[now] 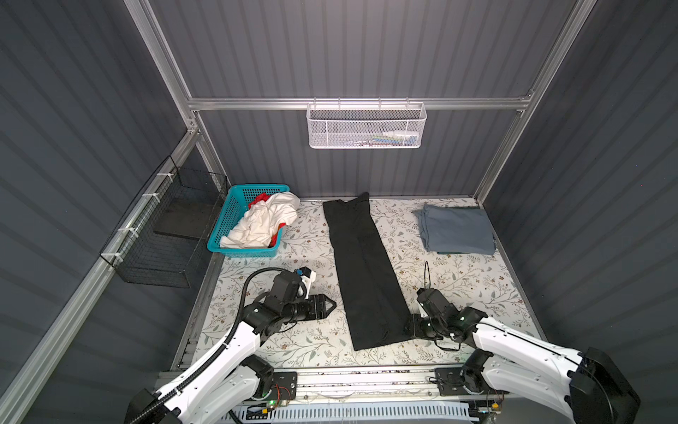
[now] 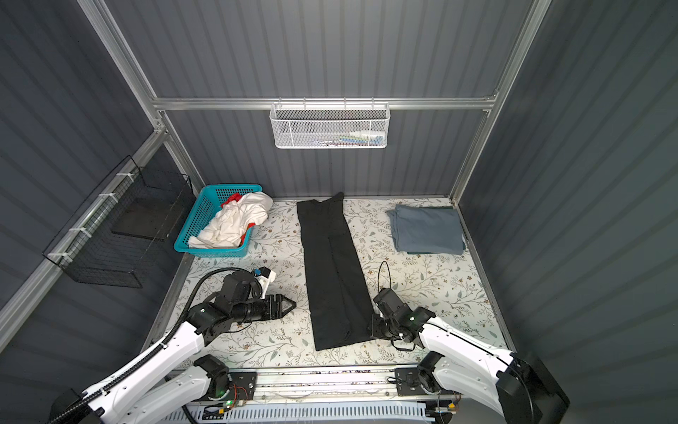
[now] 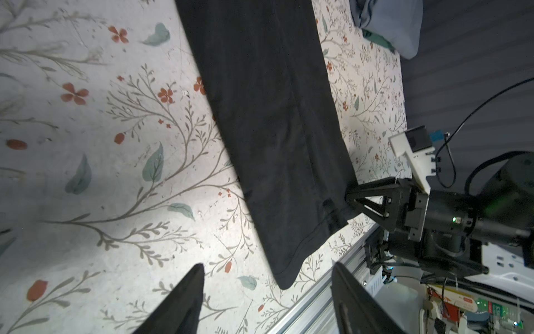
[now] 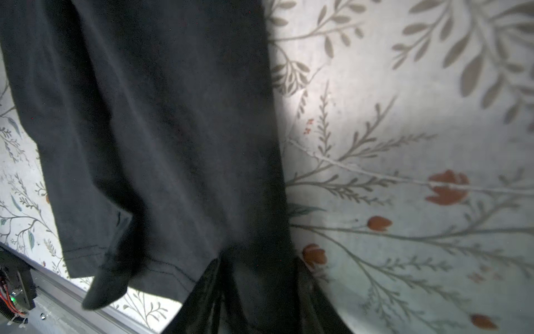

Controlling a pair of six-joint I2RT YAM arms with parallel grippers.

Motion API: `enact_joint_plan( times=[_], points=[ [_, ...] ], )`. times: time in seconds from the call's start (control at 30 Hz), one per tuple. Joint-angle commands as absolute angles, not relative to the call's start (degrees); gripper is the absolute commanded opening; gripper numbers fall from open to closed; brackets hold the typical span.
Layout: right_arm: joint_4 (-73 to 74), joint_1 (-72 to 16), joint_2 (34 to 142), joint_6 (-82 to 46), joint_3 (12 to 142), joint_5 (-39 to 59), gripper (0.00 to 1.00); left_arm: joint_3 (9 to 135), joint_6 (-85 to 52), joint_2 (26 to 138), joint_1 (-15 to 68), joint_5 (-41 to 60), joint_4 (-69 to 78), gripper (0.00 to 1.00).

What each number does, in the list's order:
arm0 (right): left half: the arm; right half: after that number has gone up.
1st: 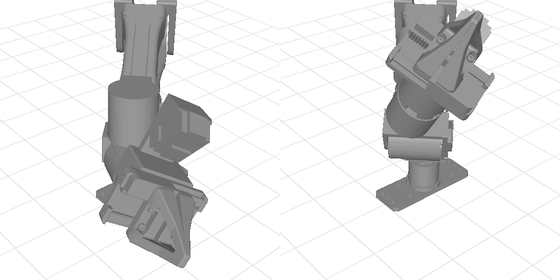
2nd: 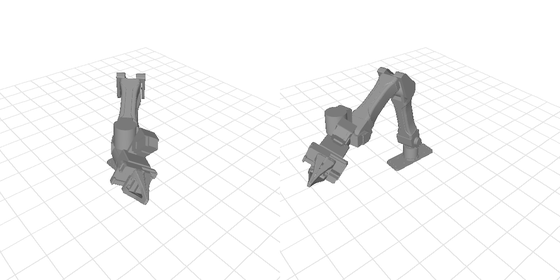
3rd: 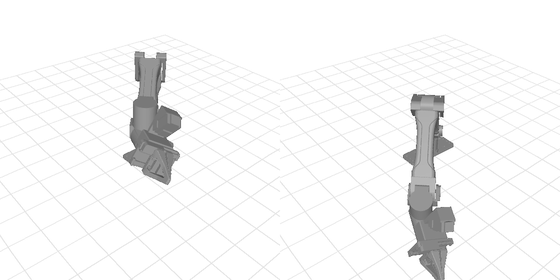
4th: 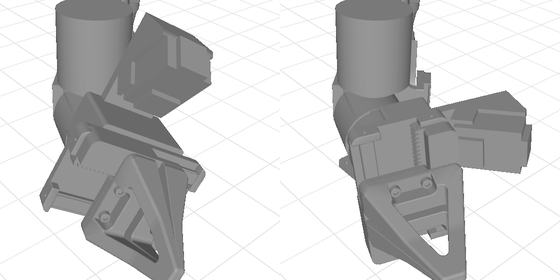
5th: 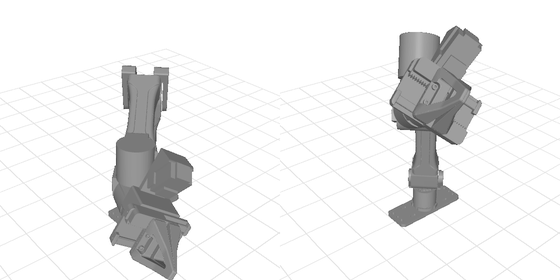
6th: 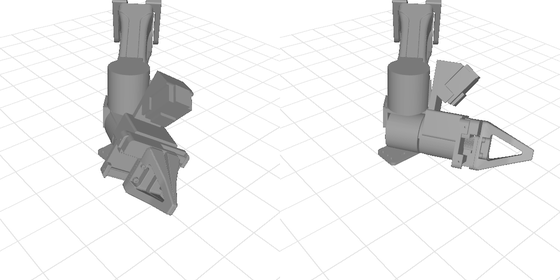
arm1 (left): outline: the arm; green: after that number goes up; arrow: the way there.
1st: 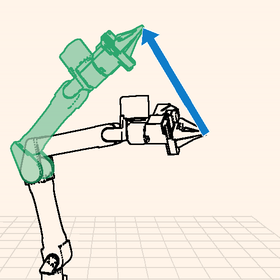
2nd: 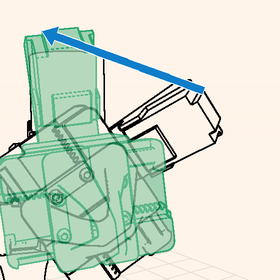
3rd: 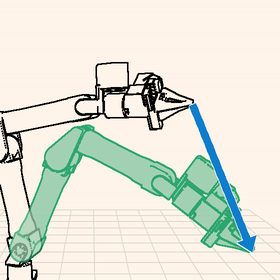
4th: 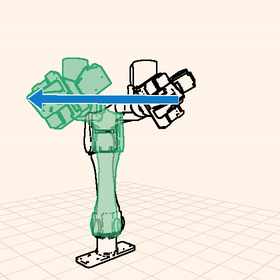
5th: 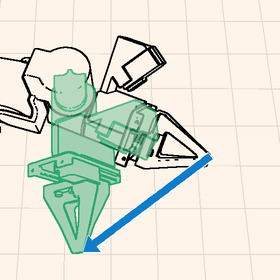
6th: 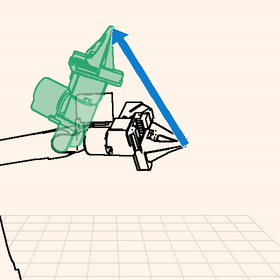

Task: Fold and stack the t-shirts
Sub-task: 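Lower both grippers and pinch the black strip's near corners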

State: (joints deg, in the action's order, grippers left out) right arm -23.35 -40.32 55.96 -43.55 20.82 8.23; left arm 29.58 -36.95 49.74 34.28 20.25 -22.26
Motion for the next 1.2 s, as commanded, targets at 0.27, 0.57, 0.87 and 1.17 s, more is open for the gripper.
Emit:
enact_joint_plan(
  times=[0.27, 0.57, 0.87, 1.17],
  points=[
    [-23.4, -41.1, 51.8, -45.0, 19.1, 10.7, 0.3, 24.9, -44.5, 48.7, 44.4, 15.4, -22.2, 0.68],
    [-21.4, -43.9, 53.4, -46.3, 18.9, 12.2, 0.11, 22.9, -46.2, 52.5, 50.7, 12.8, -18.3, 0.67],
    [-17.2, -47.9, 54.9, -47.3, 20.0, 15.8, 0.02, 21.1, -47.3, 54.6, 52.9, 11.8, -15.2, 0.65],
    [-14.5, -52.2, 60.7, -45.5, 22.9, 18.7, 0.0, 19.7, -48.2, 53.9, 54.6, 9.8, -16.8, 0.61]
  ],
)
